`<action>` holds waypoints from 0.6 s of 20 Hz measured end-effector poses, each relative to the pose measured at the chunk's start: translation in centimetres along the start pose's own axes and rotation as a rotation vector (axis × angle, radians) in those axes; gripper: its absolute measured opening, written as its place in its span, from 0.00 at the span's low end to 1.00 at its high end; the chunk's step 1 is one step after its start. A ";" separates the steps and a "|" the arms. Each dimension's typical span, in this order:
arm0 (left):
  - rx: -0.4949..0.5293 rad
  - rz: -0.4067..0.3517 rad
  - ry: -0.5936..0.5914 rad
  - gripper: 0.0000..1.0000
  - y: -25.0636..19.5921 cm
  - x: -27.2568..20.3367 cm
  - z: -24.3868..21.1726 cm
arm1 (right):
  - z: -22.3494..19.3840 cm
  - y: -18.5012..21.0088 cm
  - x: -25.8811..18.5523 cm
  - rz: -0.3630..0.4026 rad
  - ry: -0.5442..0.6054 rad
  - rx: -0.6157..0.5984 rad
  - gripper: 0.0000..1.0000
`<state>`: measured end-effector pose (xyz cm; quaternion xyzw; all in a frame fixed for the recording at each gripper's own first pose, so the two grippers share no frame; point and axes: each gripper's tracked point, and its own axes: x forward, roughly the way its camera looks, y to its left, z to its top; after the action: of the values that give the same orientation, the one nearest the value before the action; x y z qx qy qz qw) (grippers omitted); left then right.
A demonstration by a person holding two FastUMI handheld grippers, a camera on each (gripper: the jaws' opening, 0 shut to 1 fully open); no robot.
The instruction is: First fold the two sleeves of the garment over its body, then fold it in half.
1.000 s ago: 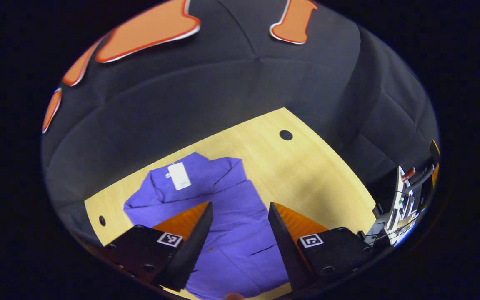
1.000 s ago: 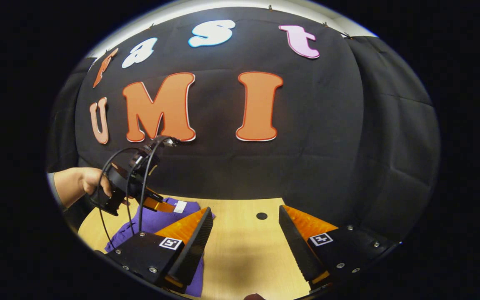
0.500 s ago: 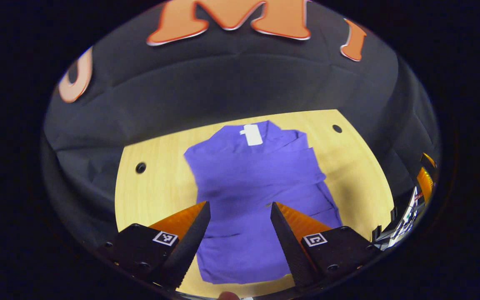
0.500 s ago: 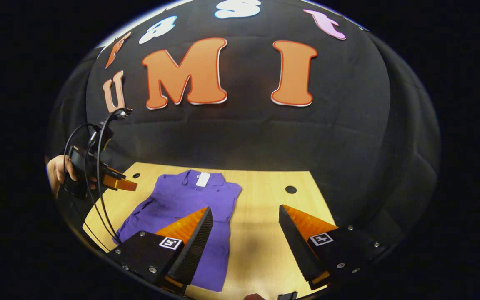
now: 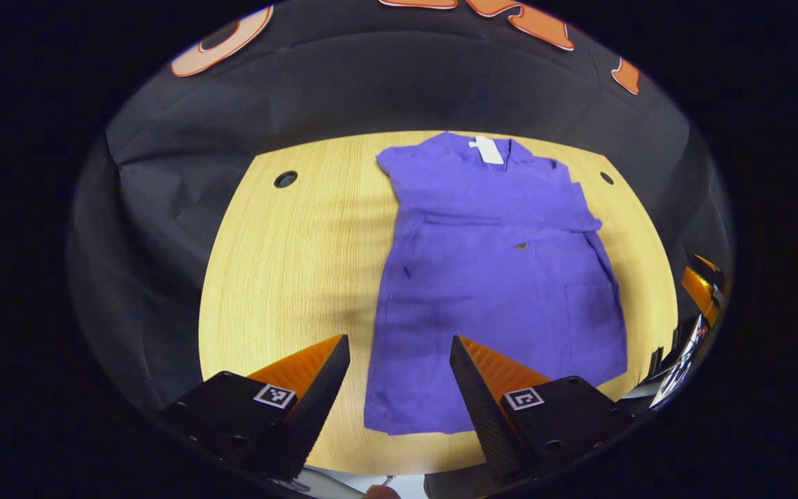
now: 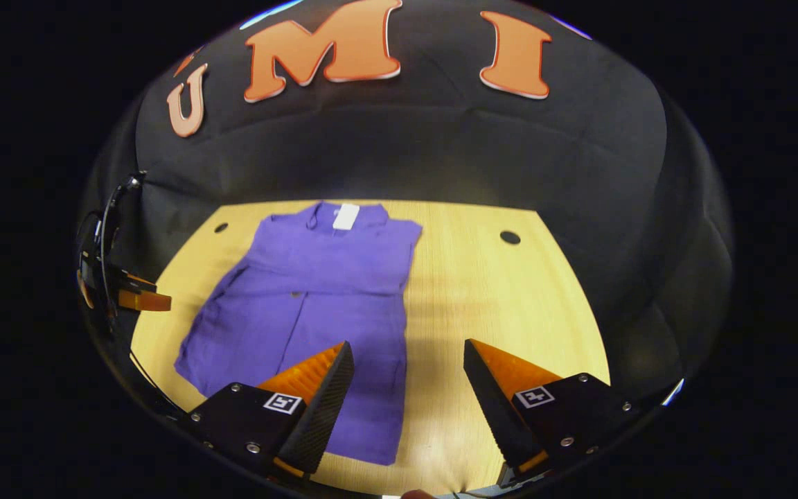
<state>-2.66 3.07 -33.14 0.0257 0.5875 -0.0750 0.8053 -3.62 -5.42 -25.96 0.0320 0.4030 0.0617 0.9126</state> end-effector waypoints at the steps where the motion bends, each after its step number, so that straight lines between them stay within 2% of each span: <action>1: -0.003 -0.002 0.017 0.94 0.2 0.6 -1.3 | -1.5 0.4 0.5 0.001 0.029 -0.009 0.96; 7: -0.022 -0.011 0.123 0.94 0.9 4.1 -6.4 | -10.3 2.9 2.7 0.040 0.239 -0.014 0.96; 12: -0.048 -0.017 0.201 0.94 0.6 6.3 -9.4 | -13.9 3.7 3.8 0.052 0.386 0.011 0.96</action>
<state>-9.52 4.33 -42.03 0.0088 0.6672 -0.0649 0.7420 -11.67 -1.14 -37.65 0.0349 0.5700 0.0880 0.8162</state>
